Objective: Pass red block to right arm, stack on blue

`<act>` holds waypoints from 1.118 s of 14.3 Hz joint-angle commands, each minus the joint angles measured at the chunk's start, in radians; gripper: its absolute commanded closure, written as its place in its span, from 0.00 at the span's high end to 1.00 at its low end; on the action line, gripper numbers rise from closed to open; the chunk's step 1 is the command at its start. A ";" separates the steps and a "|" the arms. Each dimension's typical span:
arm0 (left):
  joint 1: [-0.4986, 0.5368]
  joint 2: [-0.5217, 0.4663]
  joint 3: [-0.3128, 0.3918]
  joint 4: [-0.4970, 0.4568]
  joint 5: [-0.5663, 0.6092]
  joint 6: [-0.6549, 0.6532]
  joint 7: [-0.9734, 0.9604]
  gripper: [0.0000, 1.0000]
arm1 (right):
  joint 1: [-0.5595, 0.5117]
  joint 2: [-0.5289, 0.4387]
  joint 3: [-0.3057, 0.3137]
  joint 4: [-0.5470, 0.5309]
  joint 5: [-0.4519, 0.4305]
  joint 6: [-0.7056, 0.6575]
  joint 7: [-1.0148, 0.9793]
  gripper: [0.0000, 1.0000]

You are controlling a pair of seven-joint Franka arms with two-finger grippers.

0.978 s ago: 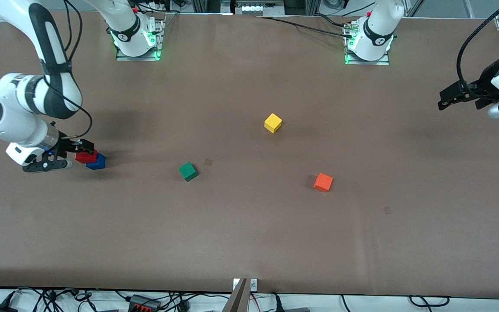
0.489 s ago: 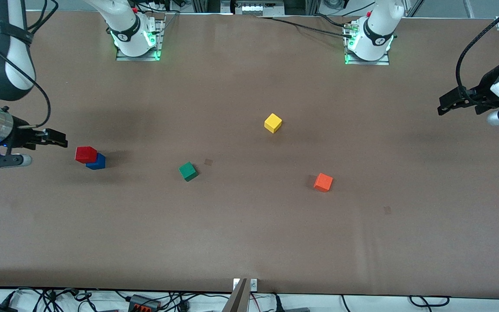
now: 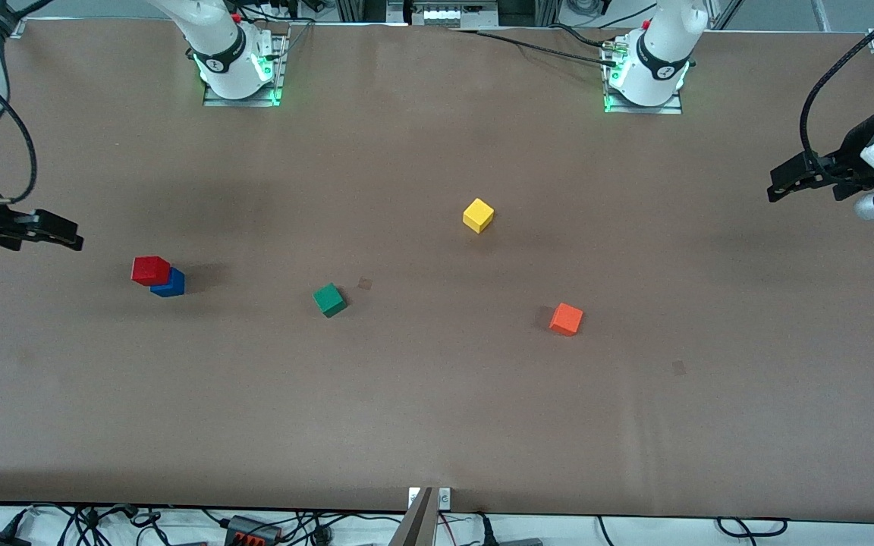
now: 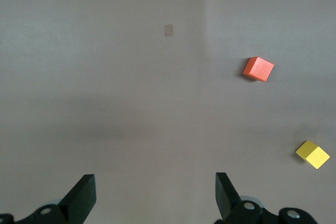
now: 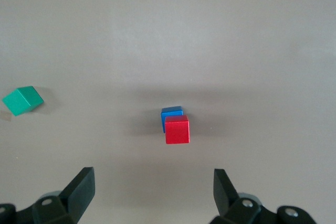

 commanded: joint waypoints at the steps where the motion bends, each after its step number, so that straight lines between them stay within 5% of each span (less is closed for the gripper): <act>1: 0.003 0.014 0.001 0.032 0.011 -0.024 0.024 1.00 | -0.007 -0.007 0.002 0.048 -0.014 -0.048 0.016 1.00; 10: -0.004 0.034 0.001 0.062 0.003 -0.024 0.014 1.00 | -0.056 -0.013 -0.007 0.112 -0.002 -0.047 0.028 1.00; 14: -0.003 0.034 0.001 0.062 0.003 -0.024 0.016 1.00 | -0.243 -0.030 0.215 0.110 -0.008 -0.048 0.064 1.00; 16: -0.004 0.035 0.001 0.062 0.003 -0.024 0.014 1.00 | -0.264 -0.038 0.255 0.099 -0.019 -0.047 0.103 1.00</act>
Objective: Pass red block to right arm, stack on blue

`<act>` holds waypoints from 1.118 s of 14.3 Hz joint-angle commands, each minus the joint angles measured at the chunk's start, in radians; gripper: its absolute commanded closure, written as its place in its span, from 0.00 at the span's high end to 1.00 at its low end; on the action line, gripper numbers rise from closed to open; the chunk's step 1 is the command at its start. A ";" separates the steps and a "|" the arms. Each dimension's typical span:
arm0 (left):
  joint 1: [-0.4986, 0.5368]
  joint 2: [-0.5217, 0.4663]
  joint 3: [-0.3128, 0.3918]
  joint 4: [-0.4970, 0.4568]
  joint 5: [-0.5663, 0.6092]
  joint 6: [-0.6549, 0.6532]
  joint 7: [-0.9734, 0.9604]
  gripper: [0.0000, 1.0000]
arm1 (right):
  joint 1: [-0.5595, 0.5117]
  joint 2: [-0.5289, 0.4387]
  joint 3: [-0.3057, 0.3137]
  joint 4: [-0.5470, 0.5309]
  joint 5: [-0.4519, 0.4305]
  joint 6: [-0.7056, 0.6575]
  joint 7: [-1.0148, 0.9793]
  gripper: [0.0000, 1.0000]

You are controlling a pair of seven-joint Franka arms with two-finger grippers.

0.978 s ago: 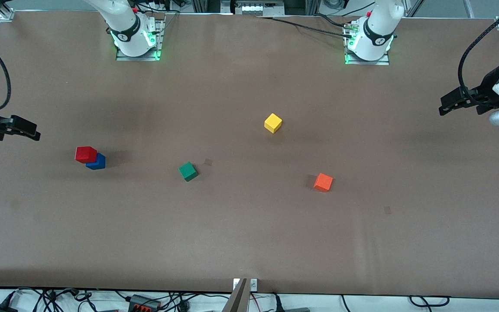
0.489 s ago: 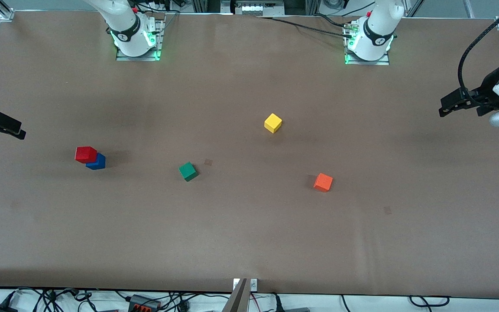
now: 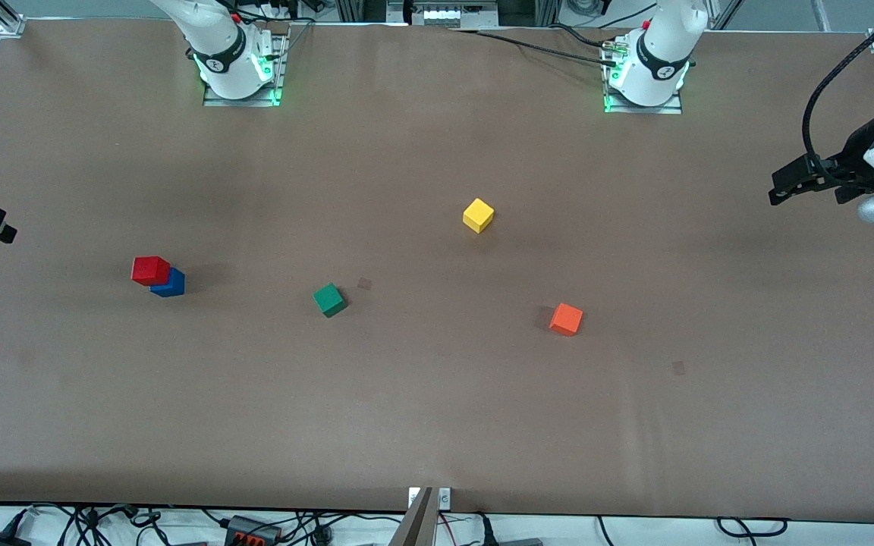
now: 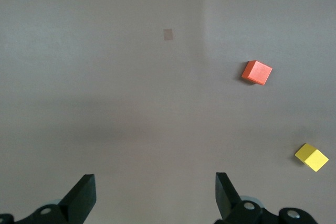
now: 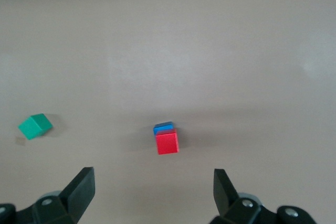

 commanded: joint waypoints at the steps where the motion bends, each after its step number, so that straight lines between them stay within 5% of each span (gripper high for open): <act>1: -0.002 0.021 0.001 0.038 0.002 -0.024 0.017 1.00 | -0.038 -0.021 0.064 -0.010 -0.020 -0.019 0.036 1.00; 5: -0.006 0.021 -0.017 0.040 0.000 -0.024 0.016 1.00 | -0.021 -0.040 0.067 -0.049 -0.067 -0.010 0.009 1.00; 12: -0.006 0.021 -0.020 0.041 0.000 -0.024 0.016 1.00 | -0.021 -0.212 0.066 -0.339 -0.069 0.139 0.052 1.00; 16: -0.003 0.021 -0.019 0.041 0.000 -0.024 0.023 1.00 | -0.026 -0.200 0.066 -0.306 -0.119 0.130 0.032 1.00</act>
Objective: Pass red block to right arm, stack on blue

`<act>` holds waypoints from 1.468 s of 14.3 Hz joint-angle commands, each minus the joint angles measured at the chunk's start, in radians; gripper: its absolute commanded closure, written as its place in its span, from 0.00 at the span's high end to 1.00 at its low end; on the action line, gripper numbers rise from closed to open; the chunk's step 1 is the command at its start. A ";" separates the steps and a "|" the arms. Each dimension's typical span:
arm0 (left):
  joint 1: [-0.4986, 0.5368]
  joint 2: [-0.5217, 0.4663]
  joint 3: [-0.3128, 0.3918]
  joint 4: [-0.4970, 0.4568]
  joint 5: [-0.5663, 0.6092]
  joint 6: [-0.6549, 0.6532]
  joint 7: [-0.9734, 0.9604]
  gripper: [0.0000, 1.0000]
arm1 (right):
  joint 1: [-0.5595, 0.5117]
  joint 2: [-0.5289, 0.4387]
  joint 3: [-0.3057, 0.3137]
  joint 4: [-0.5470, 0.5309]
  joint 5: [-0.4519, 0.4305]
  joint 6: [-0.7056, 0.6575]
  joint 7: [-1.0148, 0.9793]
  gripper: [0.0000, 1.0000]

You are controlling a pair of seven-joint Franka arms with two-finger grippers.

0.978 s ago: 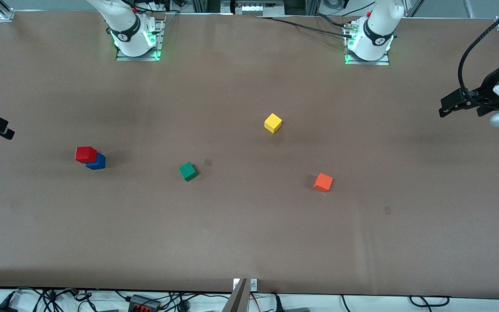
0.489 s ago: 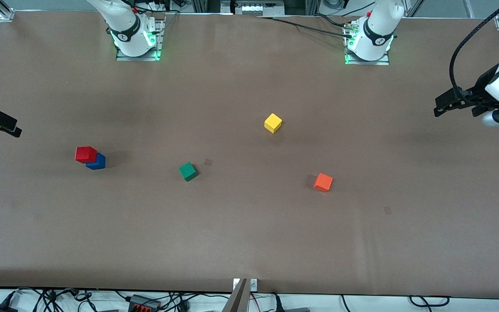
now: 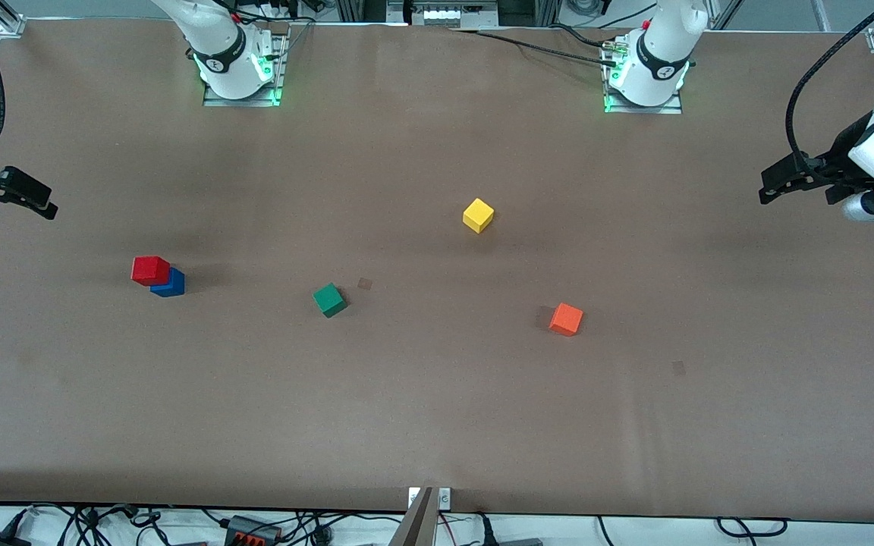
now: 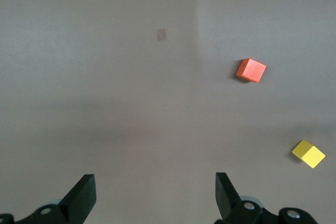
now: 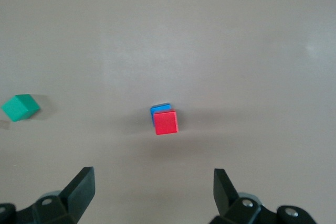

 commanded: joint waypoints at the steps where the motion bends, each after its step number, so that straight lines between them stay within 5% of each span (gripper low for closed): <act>1: 0.003 0.021 0.000 0.040 0.000 -0.024 0.023 1.00 | -0.010 -0.014 0.013 0.005 -0.033 0.006 0.004 1.00; 21: 0.011 0.021 0.000 0.038 -0.001 -0.026 0.023 1.00 | 0.050 0.010 0.012 0.019 -0.033 -0.035 0.021 1.00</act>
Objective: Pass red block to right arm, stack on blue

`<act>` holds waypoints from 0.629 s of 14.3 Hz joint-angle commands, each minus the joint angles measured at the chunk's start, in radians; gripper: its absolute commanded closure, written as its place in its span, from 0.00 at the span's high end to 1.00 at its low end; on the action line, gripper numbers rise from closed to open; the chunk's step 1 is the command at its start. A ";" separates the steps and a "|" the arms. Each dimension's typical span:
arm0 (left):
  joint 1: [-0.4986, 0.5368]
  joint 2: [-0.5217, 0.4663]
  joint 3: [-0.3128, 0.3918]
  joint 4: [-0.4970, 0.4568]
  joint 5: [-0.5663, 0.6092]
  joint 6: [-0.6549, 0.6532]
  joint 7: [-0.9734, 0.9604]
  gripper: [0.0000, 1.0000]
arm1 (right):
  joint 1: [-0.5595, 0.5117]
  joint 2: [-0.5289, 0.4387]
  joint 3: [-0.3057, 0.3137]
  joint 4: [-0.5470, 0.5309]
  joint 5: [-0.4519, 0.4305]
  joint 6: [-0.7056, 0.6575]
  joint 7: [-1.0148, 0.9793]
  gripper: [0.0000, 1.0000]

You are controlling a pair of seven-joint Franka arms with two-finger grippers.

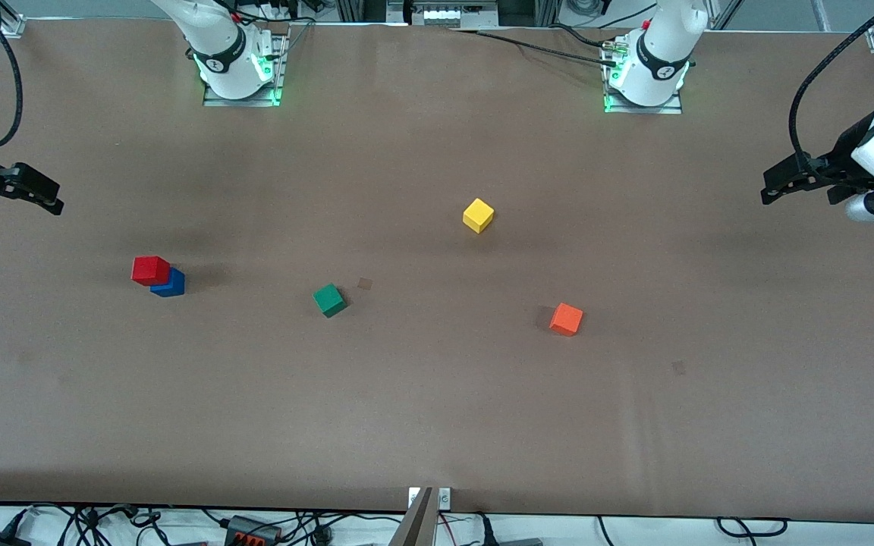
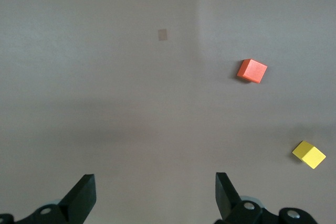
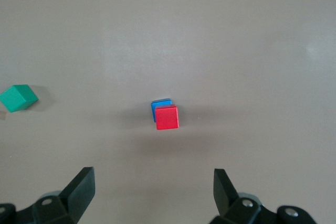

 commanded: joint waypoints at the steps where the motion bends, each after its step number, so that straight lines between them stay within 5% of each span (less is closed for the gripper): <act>1: 0.006 0.021 -0.001 0.038 -0.001 -0.027 0.023 1.00 | 0.012 0.009 0.001 0.011 -0.011 -0.006 0.022 1.00; 9: 0.006 0.021 -0.001 0.038 -0.001 -0.027 0.023 1.00 | 0.009 -0.002 -0.010 0.032 0.024 -0.016 0.024 1.00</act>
